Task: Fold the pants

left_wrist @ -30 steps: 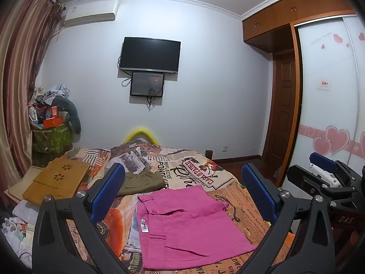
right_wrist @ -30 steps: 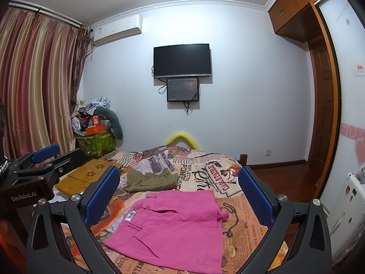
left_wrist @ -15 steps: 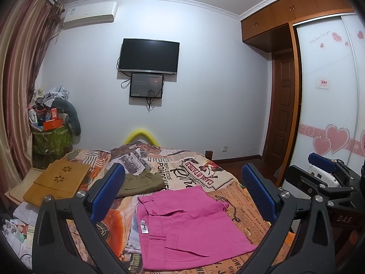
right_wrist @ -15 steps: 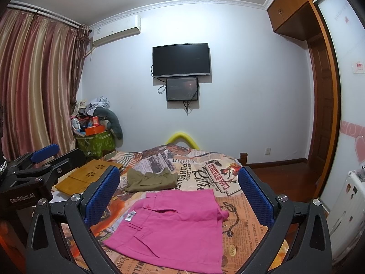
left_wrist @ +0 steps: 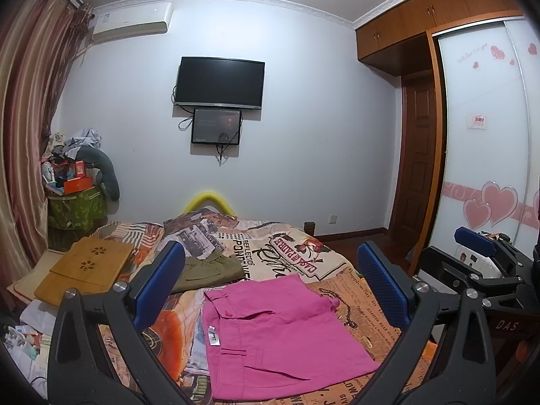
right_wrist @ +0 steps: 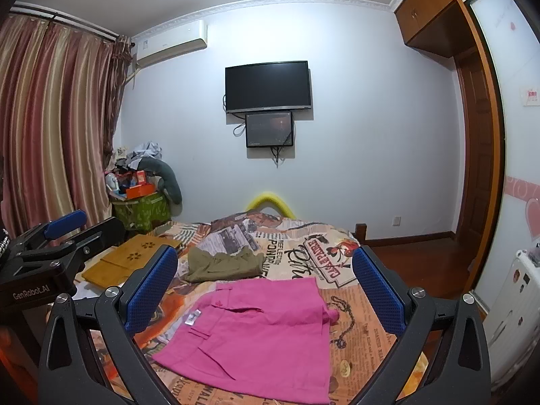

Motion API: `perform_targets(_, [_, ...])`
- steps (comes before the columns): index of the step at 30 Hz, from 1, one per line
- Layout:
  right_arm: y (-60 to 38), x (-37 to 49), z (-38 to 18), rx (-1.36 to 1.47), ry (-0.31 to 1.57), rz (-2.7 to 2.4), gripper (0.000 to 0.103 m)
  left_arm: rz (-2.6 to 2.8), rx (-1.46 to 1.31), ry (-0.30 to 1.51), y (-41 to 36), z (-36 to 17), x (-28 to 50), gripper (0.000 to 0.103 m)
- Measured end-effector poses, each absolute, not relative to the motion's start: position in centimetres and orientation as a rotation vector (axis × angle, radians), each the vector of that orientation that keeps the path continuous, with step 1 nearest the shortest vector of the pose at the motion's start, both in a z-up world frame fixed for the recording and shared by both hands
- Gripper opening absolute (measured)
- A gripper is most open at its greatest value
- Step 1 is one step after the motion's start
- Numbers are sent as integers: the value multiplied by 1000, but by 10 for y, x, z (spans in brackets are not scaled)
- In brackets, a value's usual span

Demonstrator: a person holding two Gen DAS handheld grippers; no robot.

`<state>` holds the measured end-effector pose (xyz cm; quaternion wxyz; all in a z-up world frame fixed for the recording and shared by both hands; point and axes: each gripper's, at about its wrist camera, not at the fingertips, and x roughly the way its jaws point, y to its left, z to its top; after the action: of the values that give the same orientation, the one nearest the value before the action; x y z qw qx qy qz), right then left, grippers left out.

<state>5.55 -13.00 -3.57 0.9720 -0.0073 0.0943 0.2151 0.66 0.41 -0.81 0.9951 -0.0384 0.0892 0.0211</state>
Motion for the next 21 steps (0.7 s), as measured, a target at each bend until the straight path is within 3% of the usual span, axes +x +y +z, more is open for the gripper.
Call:
perform_targets(11, [-134,88,-64,-36,271,388,103,80,-106,317,26,-38,59,103])
perform_targets(21, [-154,150,-135,-92,468,322,103,186,-99,494,69,-97,134,103])
